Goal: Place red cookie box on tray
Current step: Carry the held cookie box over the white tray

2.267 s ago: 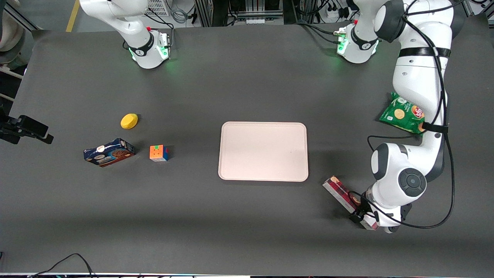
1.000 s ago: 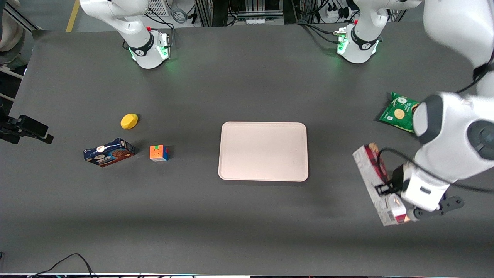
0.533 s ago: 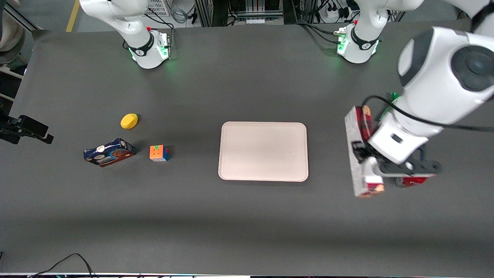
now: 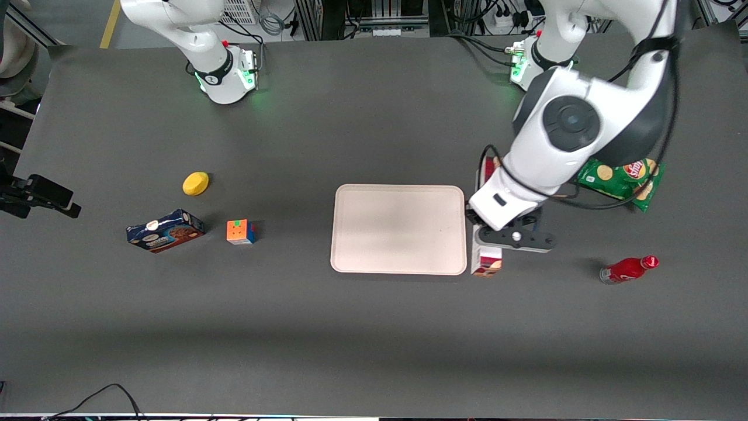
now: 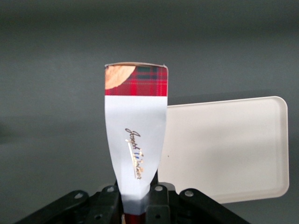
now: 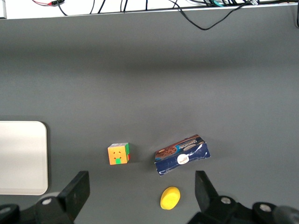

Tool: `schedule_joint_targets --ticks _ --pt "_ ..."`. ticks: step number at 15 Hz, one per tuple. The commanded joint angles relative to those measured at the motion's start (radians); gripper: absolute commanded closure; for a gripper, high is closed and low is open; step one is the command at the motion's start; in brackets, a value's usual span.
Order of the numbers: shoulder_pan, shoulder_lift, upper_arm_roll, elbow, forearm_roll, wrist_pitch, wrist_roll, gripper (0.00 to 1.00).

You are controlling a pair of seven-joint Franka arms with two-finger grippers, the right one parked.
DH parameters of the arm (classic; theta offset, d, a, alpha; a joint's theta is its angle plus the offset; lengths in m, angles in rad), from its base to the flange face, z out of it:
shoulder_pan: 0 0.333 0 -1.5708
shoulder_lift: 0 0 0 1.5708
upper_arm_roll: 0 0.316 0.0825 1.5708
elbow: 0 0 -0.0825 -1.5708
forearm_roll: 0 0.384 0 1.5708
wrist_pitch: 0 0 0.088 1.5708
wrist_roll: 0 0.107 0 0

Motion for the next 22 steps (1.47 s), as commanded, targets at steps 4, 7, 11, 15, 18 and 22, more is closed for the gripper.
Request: schedule_joint_targets --ticks 4,7,11,15,18,22 --pt "-0.005 -0.055 -0.084 -0.424 0.077 0.474 -0.217 1.0" --pt "-0.017 -0.01 -0.09 -0.486 0.093 0.584 -0.261 1.0" --pt "-0.043 0.048 -0.089 -0.489 0.149 0.607 -0.349 1.0" --pt "-0.043 0.114 -0.086 -0.474 0.202 0.659 -0.374 1.0" --pt "-0.045 0.14 -0.083 -0.44 0.203 0.653 -0.367 1.0" --pt "-0.045 0.166 -0.075 -0.417 0.229 0.653 -0.366 1.0"
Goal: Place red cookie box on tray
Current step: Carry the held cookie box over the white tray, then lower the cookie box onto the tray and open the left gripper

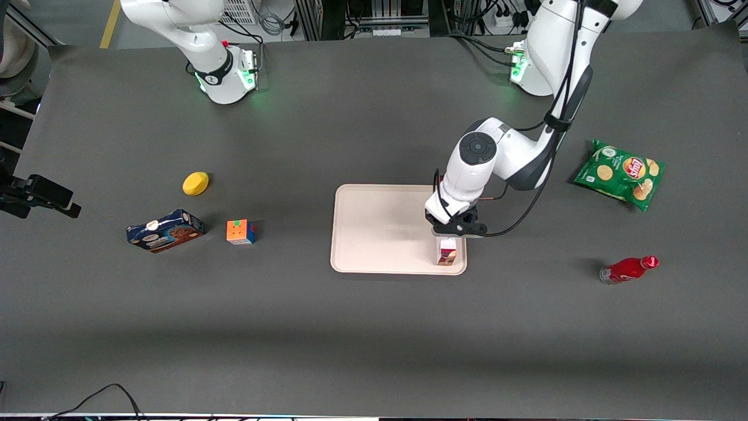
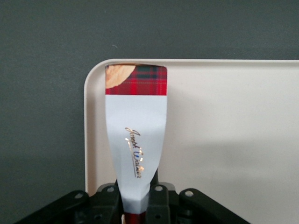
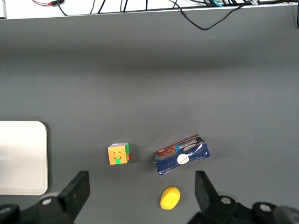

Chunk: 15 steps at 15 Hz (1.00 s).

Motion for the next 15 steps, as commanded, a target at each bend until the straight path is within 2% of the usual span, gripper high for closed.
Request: schedule_joint_targets --ticks 1,3,4,5,6,7,11,15 --pt "-0.011 0.029 0.014 0.045 0.034 -0.004 -0.019 1.0" --pt "-0.013 0.04 0.022 0.045 0.035 0.0 -0.021 1.0" --pt "-0.011 0.041 0.023 0.046 0.035 0.002 -0.021 0.94" --pt "-0.013 0.046 0.033 0.048 0.034 0.002 -0.021 0.61" --pt "-0.013 0.05 0.036 0.054 0.035 0.003 -0.024 0.14" --pt "-0.013 0.052 0.036 0.055 0.034 0.003 -0.025 0.0" --pt "-0.014 0.025 0.034 0.103 0.032 -0.035 -0.021 0.0" --pt "0.009 -0.069 0.04 0.218 0.017 -0.272 0.069 0.0"
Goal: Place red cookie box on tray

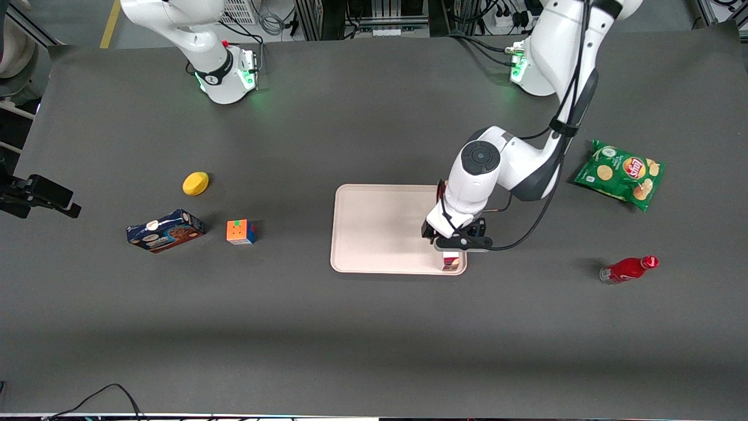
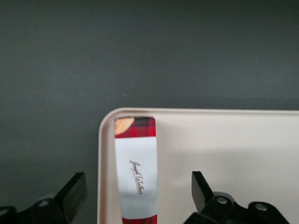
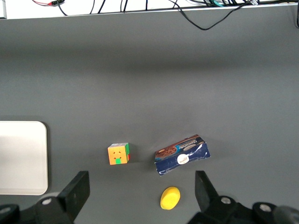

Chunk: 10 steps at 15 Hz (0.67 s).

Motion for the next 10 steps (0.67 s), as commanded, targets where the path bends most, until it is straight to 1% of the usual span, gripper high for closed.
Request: schedule_joint_targets --ticks 1,2,4,6,7,10 --pt "0.034 -0.12 0.013 0.096 -0.007 -0.233 0.121 0.0" --pt "0.065 -0.156 0.013 0.104 -0.038 -0.274 0.165 0.0" --pt "0.138 -0.248 0.013 0.104 -0.123 -0.353 0.234 0.0" --pt "0.22 -0.344 0.013 0.111 -0.17 -0.462 0.352 0.0" --pt "0.25 -0.383 0.013 0.118 -0.188 -0.518 0.406 0.0" --pt "0.323 -0.492 0.016 0.13 -0.187 -0.69 0.485 0.0"
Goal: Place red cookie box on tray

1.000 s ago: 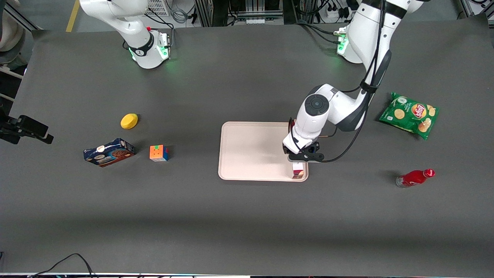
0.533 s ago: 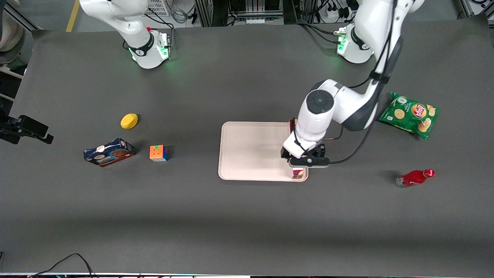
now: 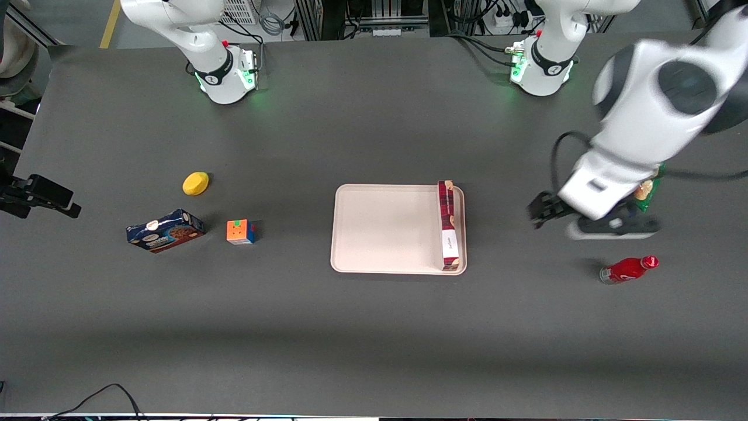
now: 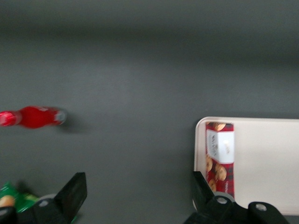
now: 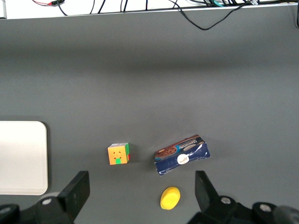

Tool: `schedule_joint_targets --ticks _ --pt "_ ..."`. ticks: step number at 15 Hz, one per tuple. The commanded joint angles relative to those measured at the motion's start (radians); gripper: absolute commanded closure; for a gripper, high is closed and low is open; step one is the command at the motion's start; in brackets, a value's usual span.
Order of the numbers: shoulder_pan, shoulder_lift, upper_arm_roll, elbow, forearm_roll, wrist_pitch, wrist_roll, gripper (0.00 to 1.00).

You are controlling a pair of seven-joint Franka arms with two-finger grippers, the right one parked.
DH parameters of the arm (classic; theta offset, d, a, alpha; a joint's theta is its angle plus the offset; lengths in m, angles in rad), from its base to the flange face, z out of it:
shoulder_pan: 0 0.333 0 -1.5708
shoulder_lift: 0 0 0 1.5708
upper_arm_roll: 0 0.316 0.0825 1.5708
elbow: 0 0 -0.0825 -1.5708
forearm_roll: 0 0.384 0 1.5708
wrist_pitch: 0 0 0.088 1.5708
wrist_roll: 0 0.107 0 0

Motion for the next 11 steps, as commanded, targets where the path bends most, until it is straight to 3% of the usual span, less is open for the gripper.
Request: schedule_joint_targets --ticks 1,6,11 --pt "0.072 -0.136 -0.01 -0.014 -0.011 -0.178 0.099 0.0" --pt "0.131 -0.234 0.065 -0.018 -0.017 -0.272 0.28 0.0" --pt "0.132 -0.24 0.073 -0.022 -0.017 -0.274 0.294 0.0"
